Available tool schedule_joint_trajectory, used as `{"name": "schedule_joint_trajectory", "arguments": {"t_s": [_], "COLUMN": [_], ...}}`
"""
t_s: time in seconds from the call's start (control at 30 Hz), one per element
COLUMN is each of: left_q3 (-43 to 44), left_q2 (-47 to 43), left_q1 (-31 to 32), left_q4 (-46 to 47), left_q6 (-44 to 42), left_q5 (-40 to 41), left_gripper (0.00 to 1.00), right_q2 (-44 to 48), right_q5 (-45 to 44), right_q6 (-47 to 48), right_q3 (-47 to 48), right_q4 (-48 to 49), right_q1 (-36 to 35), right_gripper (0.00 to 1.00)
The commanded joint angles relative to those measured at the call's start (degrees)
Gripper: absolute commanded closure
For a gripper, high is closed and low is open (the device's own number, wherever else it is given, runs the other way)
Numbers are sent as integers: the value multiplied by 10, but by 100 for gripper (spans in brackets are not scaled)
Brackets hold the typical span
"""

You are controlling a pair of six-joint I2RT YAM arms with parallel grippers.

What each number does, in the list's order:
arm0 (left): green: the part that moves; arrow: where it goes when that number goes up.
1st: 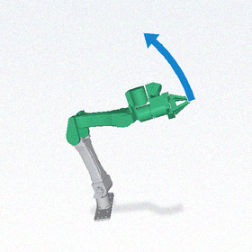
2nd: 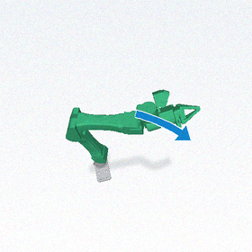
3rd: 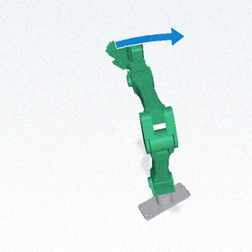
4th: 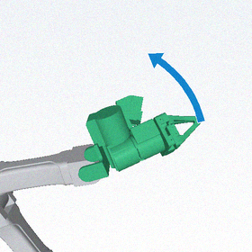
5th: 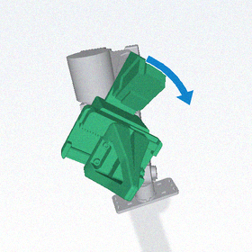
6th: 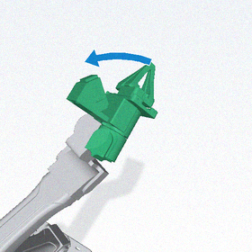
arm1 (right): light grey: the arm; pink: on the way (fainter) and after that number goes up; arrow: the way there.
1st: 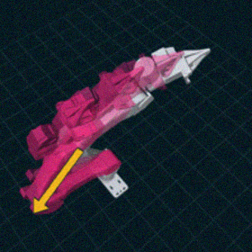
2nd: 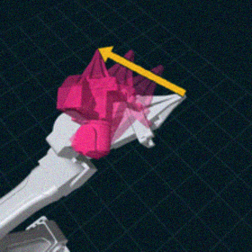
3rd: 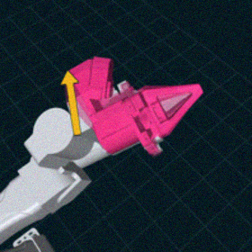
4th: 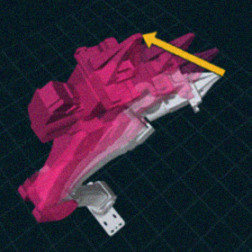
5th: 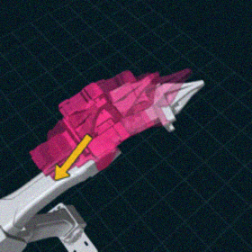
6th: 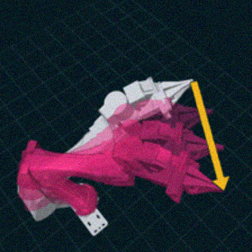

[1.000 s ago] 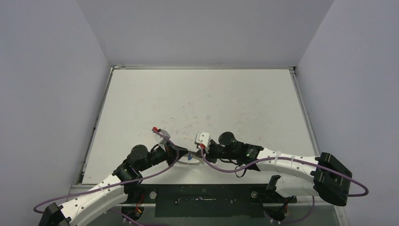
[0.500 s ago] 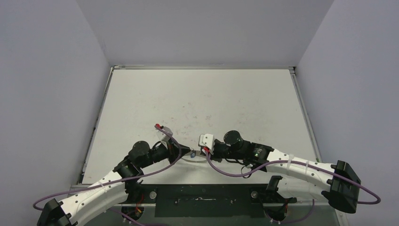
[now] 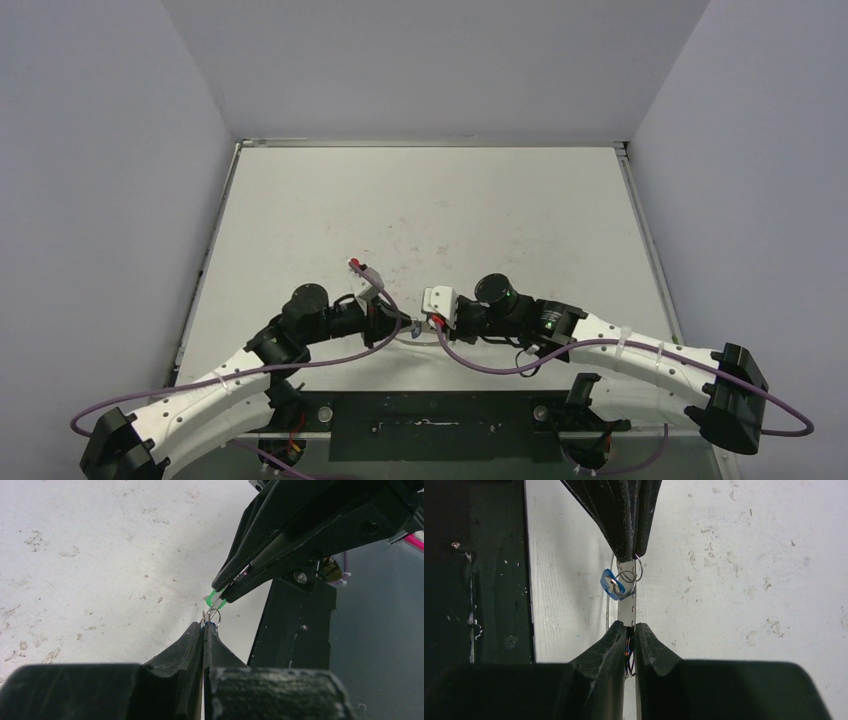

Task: Put the keys on the keyring

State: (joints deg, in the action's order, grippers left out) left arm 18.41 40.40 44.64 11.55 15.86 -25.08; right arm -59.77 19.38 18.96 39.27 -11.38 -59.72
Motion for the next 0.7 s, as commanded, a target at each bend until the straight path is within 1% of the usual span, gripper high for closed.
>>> {"name": "schedule_joint_trajectory", "arguments": {"t_s": [0.0,0.4,0.53,0.67], "left_q3": [48,118,128,119], "left_q2": [12,79,93,99], "left_q1": [-1,-1,-1,-2], "left_q4": [-21,-95,-115,-145], "left_q6": [-50,-101,-116,-120], "left_q5": [-56,-122,-140,-130], "left_gripper": [100,100,100,100], "right_q2": [11,17,27,37], "right_q5": [-6,-3,-6,-9], "right_q6": [20,37,22,1], "right_q3": [33,33,11,-18], "right_q4": [-5,-9,21,59], "right_q1": [-3,-2,-2,-1], "right_gripper": [100,100,100,100]}}
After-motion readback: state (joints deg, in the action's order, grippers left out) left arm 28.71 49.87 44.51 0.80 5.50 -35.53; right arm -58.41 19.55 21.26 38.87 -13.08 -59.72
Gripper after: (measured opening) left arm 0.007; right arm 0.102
